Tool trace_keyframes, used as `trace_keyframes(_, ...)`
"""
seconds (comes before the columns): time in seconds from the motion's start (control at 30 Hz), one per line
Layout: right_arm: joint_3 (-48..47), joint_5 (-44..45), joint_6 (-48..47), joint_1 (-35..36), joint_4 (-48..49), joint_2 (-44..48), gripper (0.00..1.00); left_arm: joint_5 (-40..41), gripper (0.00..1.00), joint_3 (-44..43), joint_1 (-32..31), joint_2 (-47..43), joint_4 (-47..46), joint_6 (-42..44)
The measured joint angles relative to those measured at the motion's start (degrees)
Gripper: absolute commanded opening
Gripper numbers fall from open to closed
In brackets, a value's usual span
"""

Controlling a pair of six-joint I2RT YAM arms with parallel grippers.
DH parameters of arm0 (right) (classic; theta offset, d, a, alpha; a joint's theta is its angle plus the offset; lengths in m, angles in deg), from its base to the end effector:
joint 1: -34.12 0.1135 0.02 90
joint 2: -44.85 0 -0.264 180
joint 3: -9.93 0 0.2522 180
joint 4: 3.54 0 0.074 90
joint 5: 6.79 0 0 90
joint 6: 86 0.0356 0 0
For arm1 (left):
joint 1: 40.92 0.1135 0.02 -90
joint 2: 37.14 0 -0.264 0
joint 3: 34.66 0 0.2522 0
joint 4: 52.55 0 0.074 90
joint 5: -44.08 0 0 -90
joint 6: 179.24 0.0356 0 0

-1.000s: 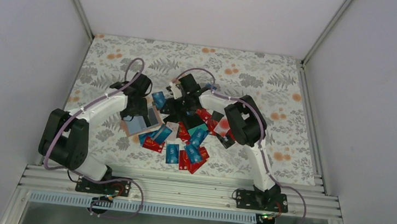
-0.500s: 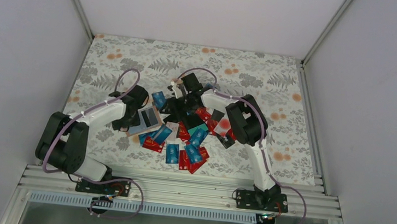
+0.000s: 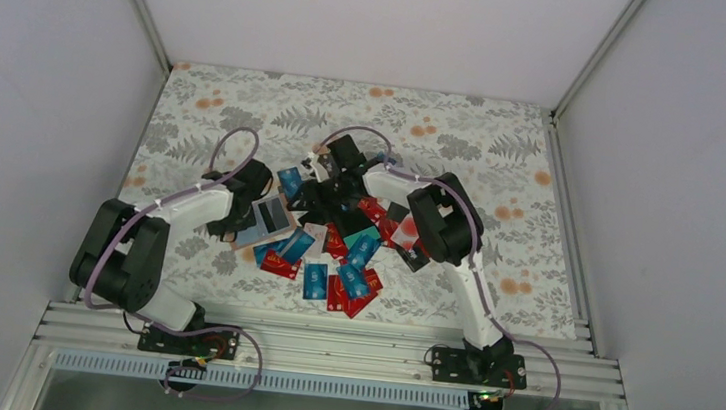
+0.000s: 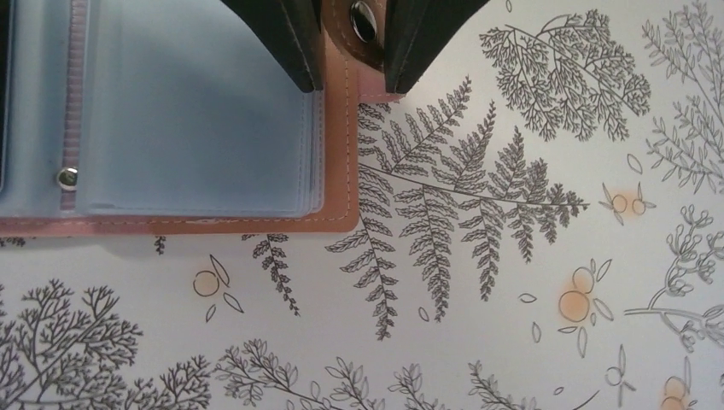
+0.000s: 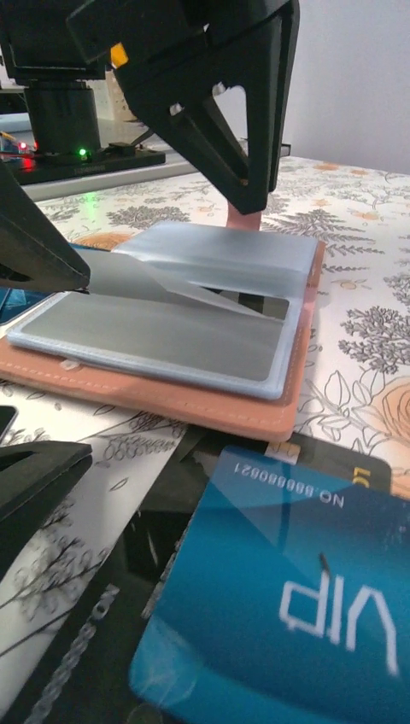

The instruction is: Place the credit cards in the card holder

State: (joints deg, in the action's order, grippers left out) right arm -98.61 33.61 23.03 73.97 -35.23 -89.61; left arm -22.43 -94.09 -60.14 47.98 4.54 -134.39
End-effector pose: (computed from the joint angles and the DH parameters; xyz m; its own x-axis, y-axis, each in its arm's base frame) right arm 0.3540 0.3308 0.1097 -0.8504 -0.4345 -0.2967 -0.4773 0.3997 0.7826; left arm 0.2296 -0.0650 0.1614 -0.8412 -0.3953 -0.3690 -0.4846 0.8539 0.1898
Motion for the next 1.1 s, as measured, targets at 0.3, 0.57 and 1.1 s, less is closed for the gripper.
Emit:
trace_keyframes(0.3, -4.1, -1.8, 1.6, 1.5, -1.3, -2.8, 0.46, -1.2, 0.06, 2.7, 0.0, 0.5, -3.5, 0.8)
trace_keyframes(0.57, -4.9, -2.8, 3.4, 1.7, -2.3, -3.3, 0.41, -1.9, 0.05, 4.6, 0.0, 0.0, -6.4, 1.7)
trace_keyframes(1.1, -0.9, -3.6, 5.5, 1.2, -3.0, 0.3, 0.32, -5.4, 0.04, 5.5, -1.0, -0.6, -11.7, 3.5)
